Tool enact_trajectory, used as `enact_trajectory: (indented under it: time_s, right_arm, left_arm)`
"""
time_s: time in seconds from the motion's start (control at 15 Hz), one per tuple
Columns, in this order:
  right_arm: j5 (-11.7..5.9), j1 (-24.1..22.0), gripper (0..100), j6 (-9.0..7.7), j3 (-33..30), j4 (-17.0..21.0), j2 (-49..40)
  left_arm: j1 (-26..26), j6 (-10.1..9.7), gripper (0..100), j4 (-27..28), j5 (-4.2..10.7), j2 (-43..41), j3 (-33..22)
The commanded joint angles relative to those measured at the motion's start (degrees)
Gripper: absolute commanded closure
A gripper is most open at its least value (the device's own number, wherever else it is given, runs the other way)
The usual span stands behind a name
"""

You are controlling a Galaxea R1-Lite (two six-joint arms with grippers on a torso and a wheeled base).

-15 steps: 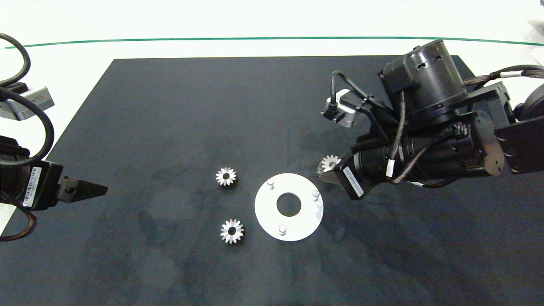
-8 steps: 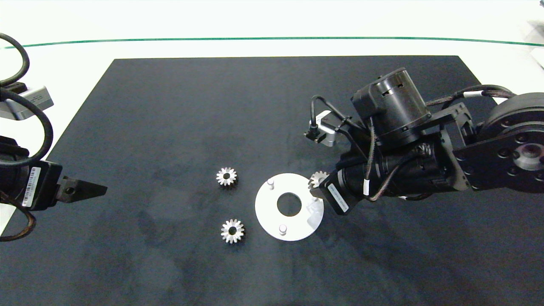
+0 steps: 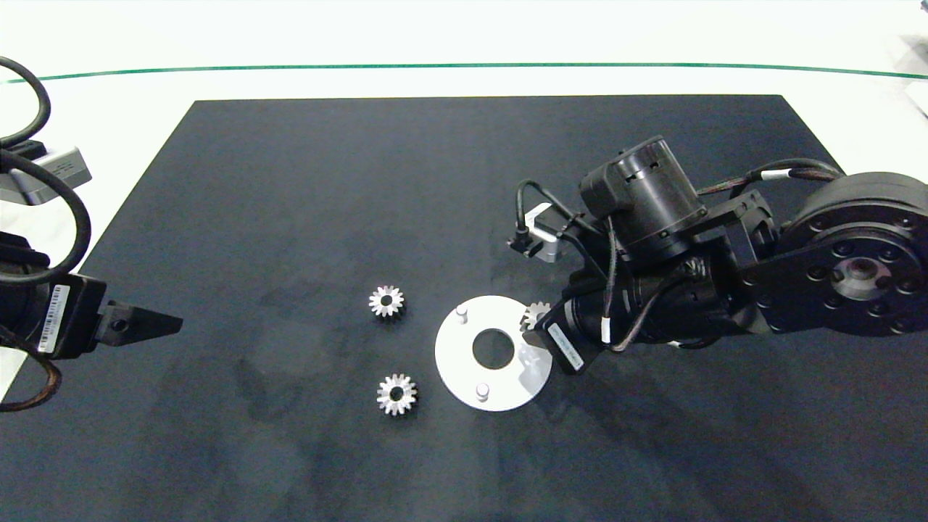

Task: Install three planetary gears onto the carrier pins

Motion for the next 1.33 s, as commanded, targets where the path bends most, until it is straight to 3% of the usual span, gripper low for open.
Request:
enact_trajectory:
  time_s: [0.07,1.33]
  right_arm:
    - [-0.97,-0.07,78,-0.15,0.14,0.19,0.09]
    - [-1.14,-0.59,78,-0.06,0.31,-0.08,0.26]
  left_arm:
    - [-0.02,0.06,0,0.23,0.05,0.07,0.00]
    - [-0.11,0.06,0,0.23,0.05,-0.01,0.35]
